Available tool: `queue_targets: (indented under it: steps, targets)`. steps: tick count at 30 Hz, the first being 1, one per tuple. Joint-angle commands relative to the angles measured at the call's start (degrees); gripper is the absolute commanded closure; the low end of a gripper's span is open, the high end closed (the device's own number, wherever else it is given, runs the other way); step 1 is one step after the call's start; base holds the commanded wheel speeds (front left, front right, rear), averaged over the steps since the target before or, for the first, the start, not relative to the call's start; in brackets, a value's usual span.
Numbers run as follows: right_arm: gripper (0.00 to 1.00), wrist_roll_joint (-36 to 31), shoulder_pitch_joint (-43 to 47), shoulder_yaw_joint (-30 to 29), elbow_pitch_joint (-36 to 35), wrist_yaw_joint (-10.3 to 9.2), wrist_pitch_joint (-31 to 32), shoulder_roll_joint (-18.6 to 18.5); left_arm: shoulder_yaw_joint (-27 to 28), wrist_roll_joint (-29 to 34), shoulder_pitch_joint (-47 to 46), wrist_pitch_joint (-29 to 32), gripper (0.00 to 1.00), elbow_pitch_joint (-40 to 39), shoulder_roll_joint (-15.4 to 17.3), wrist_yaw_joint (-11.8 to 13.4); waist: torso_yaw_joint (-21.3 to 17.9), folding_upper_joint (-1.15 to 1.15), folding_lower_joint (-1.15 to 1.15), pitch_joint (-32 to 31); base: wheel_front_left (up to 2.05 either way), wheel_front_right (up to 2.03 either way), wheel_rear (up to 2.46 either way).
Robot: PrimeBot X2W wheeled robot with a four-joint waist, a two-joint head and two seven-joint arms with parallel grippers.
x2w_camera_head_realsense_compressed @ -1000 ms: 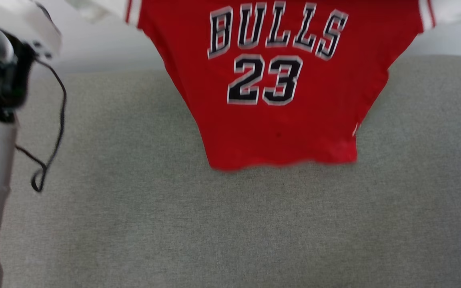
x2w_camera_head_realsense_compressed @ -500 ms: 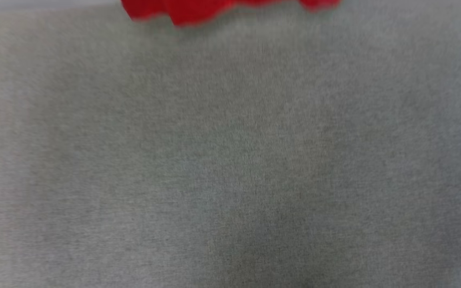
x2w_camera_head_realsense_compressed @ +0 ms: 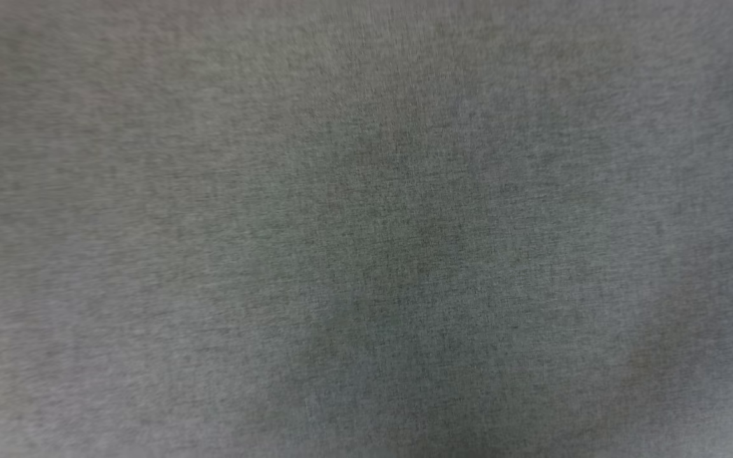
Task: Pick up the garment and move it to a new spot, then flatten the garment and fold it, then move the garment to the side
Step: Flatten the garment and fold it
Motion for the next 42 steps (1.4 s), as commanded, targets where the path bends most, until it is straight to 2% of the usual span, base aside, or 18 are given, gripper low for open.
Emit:
queue_targets:
  steps: [1,11,20,26,32,35,42]
  targets:
    - [1.00,0.92,-1.16,0.76,0.87,-0.08,-1.07,-0.01,-0.02,0.12,-0.84,-0.69,1.00,0.20,-0.01,-0.35,-1.13,0.00,-0.01,3.47,0.00,0.00,0.00]
    - [1.00,6.54,-2.39,7.30,6.25,-0.08,-4.83,-1.18,0.43,-1.40,0.20,-4.64,1.00,3.83,-1.15,-0.88,-1.45,0.00,-0.01,6.89,0.00,0.00,0.00]
    - [1.00,12.37,3.59,13.21,8.93,-0.08,-8.63,-3.12,1.49,-4.47,8.50,-10.94,1.00,7.69,-3.06,-2.88,1.22,0.00,-0.01,3.76,0.00,0.00,0.00]
    - [1.00,16.29,15.06,17.10,6.75,-0.07,-9.83,-4.67,2.71,-7.65,21.62,-14.77,1.00,7.30,-4.55,-4.36,3.01,0.00,-0.01,-3.08,0.00,0.00,0.00]
    - [1.00,19.38,31.45,18.04,2.53,-0.08,-9.17,-5.24,4.59,-11.02,40.74,-16.51,1.00,3.46,-6.00,-4.69,3.76,0.00,-0.01,-12.24,0.00,0.00,0.00]
    - [1.00,20.59,40.08,17.39,0.37,-0.08,-7.89,-5.53,5.42,-12.90,50.59,-16.68,1.00,0.54,-6.99,-4.27,3.90,0.00,-0.01,-16.46,0.00,0.00,0.00]
    - [1.00,21.24,59.43,13.16,-5.63,-0.08,-5.34,-6.16,7.09,-15.96,72.48,-15.80,1.00,-8.17,-7.99,-0.98,4.68,0.00,-0.01,-24.76,0.00,0.00,0.00]
